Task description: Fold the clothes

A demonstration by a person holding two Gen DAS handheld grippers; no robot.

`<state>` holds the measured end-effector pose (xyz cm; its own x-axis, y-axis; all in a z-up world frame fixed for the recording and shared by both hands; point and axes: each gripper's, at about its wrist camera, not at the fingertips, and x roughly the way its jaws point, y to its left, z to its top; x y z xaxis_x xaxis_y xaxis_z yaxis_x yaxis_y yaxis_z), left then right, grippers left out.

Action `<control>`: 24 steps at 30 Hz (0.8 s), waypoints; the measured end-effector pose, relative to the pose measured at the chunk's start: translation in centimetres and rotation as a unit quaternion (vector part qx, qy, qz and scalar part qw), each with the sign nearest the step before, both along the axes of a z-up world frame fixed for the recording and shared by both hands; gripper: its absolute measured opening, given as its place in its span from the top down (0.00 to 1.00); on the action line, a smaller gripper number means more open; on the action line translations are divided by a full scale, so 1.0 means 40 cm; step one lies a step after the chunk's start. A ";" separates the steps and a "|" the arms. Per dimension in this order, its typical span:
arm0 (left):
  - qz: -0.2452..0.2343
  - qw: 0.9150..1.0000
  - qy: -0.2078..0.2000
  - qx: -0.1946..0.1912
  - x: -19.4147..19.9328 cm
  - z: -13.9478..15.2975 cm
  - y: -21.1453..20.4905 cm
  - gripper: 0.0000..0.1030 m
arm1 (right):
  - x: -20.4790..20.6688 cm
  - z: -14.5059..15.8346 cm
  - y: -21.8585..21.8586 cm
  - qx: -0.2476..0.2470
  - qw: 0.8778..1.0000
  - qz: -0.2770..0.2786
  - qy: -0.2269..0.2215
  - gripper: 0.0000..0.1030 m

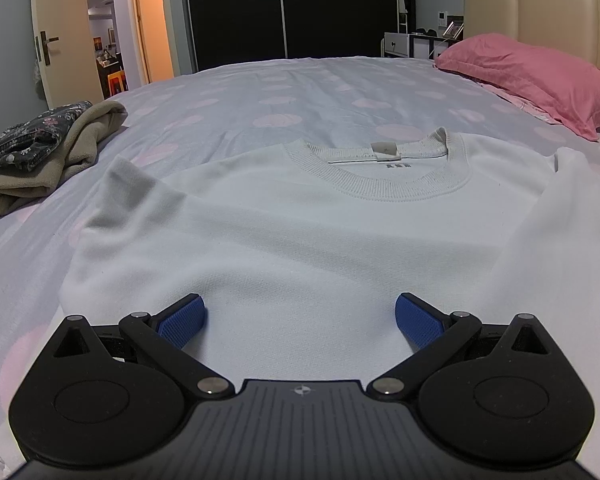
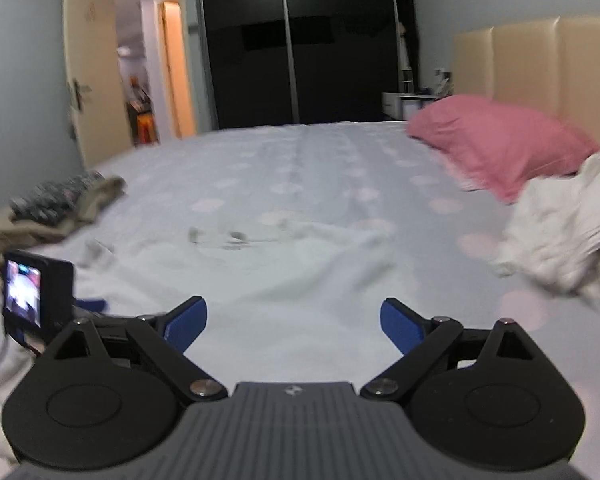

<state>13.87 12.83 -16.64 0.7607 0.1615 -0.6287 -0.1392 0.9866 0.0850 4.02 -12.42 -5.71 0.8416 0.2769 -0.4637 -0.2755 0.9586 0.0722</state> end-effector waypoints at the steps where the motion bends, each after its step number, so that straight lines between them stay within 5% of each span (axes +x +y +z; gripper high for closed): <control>1: 0.000 1.000 0.000 0.000 0.000 0.000 0.000 0.00 | -0.008 0.017 -0.024 0.003 1.000 -0.007 0.001 0.08; 11: 0.000 1.000 0.001 0.002 0.000 0.002 0.000 0.00 | -0.078 0.133 -0.215 0.067 0.996 -0.059 0.010 0.08; 24: 0.000 1.000 0.000 0.002 -0.001 0.000 0.002 0.00 | -0.116 0.163 -0.288 0.041 0.996 -0.072 -0.016 0.08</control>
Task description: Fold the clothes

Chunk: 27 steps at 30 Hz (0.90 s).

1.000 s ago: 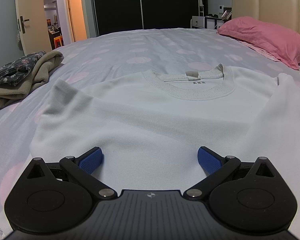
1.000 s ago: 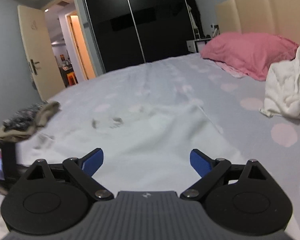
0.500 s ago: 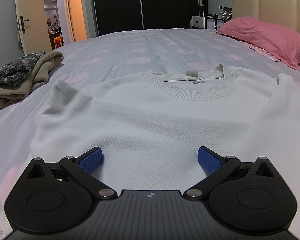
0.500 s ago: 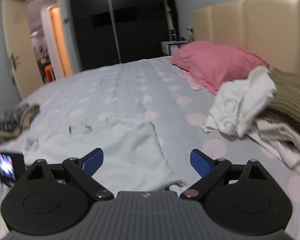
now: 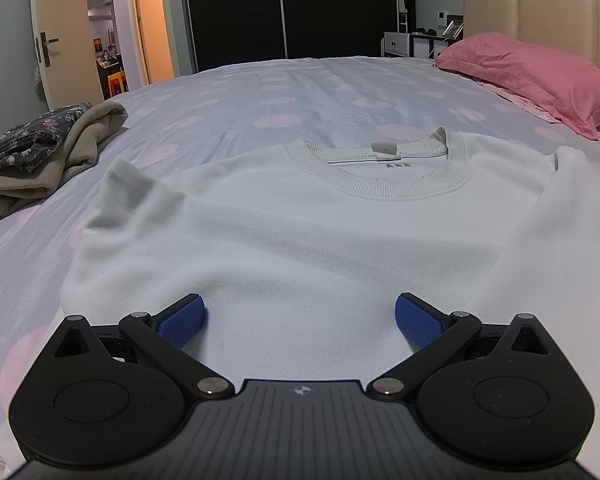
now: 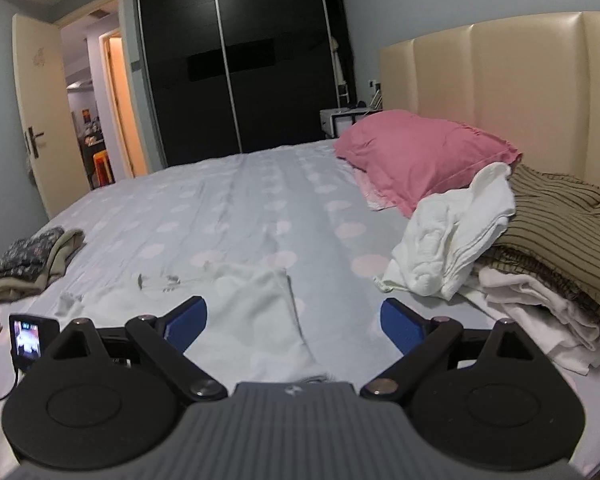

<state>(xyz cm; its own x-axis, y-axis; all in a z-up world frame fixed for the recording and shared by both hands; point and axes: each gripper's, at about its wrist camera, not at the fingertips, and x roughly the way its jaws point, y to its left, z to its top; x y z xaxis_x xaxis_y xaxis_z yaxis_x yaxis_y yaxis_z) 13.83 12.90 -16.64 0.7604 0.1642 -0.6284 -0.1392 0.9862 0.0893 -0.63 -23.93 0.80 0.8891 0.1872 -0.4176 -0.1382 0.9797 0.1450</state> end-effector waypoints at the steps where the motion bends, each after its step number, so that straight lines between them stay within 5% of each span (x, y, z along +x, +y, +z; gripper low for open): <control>1: 0.000 1.000 0.000 0.000 0.000 0.000 0.000 0.00 | 0.002 -0.002 -0.003 -0.004 1.000 -0.002 0.001 0.08; 13: -0.001 1.000 0.000 -0.004 0.000 0.000 0.002 0.00 | 0.022 -0.016 0.039 0.003 1.000 0.010 0.013 0.08; 27: 0.000 1.000 -0.001 -0.002 0.003 -0.001 -0.002 0.00 | 0.073 -0.225 0.140 0.059 0.995 0.046 0.065 0.08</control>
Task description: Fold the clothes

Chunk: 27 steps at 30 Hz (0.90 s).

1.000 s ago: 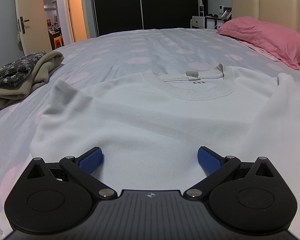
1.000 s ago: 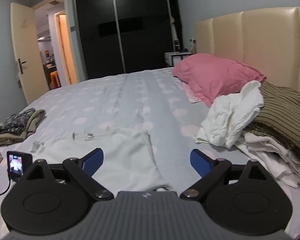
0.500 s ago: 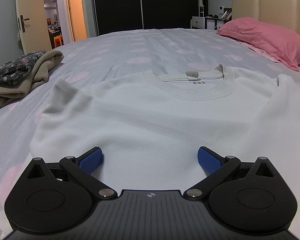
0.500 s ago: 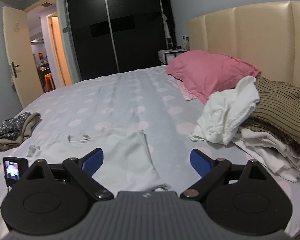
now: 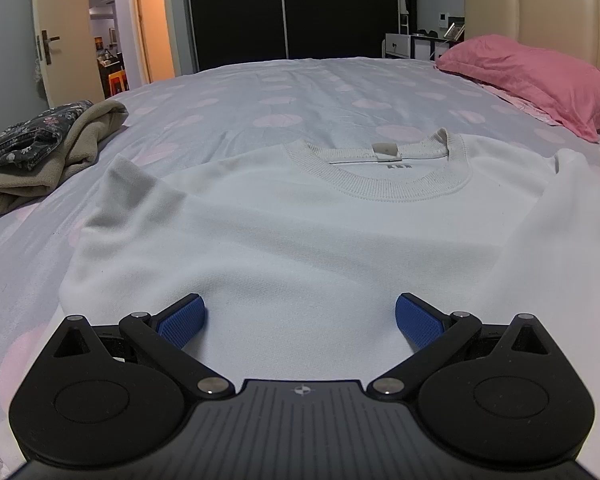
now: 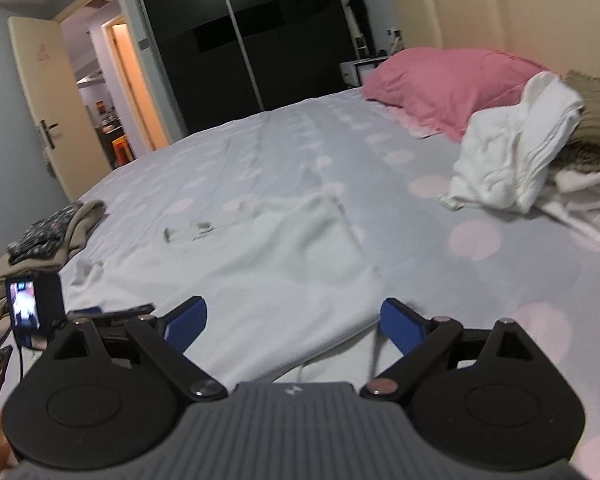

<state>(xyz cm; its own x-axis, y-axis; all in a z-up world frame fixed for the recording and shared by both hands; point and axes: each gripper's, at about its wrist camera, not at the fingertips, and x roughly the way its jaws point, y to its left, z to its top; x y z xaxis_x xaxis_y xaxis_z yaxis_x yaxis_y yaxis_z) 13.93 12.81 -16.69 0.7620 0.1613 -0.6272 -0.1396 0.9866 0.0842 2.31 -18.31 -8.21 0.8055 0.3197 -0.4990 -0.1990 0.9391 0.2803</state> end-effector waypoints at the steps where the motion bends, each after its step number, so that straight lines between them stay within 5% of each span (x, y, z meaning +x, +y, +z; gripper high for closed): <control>1: 0.000 1.000 0.000 -0.002 0.000 0.000 0.001 0.00 | -0.002 -0.008 0.006 0.000 1.000 0.005 0.001 0.08; 16: -0.001 1.000 0.007 -0.016 0.002 0.006 0.010 0.00 | -0.056 0.008 0.049 -0.004 1.000 0.019 -0.007 0.08; 21: -0.023 0.998 0.036 -0.056 -0.044 0.062 0.035 0.00 | -0.107 0.058 0.070 -0.014 0.999 0.036 -0.031 0.08; 24: -0.023 0.995 0.008 -0.093 -0.119 0.114 0.044 0.00 | -0.149 0.096 0.079 -0.028 0.997 0.041 -0.053 0.08; 27: -0.033 0.995 -0.018 -0.090 -0.174 0.171 0.027 0.00 | -0.192 0.143 0.077 -0.032 0.997 0.033 -0.070 0.08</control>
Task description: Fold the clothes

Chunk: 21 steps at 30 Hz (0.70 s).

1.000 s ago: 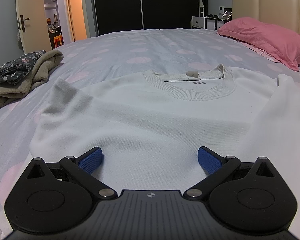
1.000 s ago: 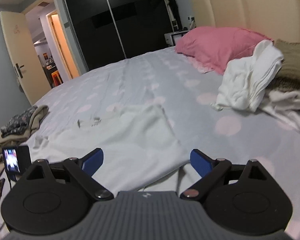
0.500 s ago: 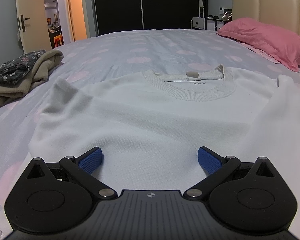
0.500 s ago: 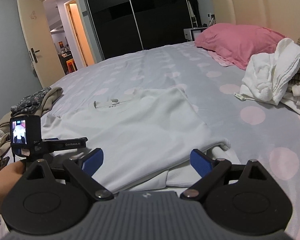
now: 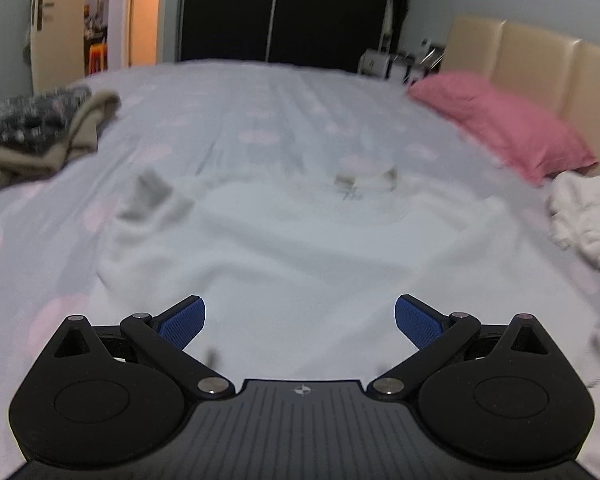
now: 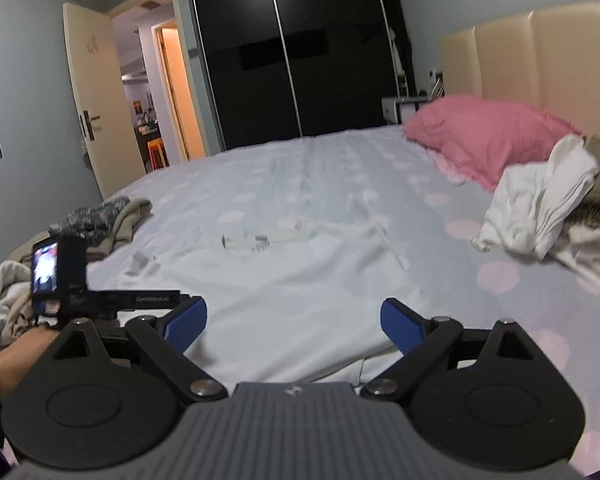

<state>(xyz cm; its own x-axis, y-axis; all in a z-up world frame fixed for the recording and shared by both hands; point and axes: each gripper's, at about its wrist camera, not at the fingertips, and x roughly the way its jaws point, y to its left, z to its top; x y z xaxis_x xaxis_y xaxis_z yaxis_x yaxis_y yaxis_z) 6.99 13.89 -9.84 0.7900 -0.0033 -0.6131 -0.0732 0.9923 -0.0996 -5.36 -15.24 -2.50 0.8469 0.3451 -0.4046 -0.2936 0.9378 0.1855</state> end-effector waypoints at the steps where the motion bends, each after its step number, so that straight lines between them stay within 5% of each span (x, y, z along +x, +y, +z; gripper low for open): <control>1: -0.001 1.000 -0.003 0.005 -0.013 0.019 -0.007 0.00 | -0.017 0.020 0.000 -0.002 1.000 -0.003 -0.007 0.08; 7: -0.005 0.998 0.011 0.056 -0.078 0.125 -0.045 0.00 | -0.104 0.139 0.008 0.015 0.999 -0.019 -0.045 0.08; 15: -0.032 0.999 -0.035 0.025 -0.158 0.244 -0.031 0.00 | -0.159 0.312 0.076 0.061 0.996 -0.019 -0.057 0.08; 18: -0.035 0.998 -0.043 0.016 -0.146 0.302 -0.017 0.00 | -0.160 0.437 0.094 0.080 0.996 0.015 -0.047 0.08; 21: -0.034 0.998 -0.061 0.012 -0.139 0.362 -0.010 0.00 | -0.140 0.623 0.099 0.059 0.992 0.052 -0.096 0.08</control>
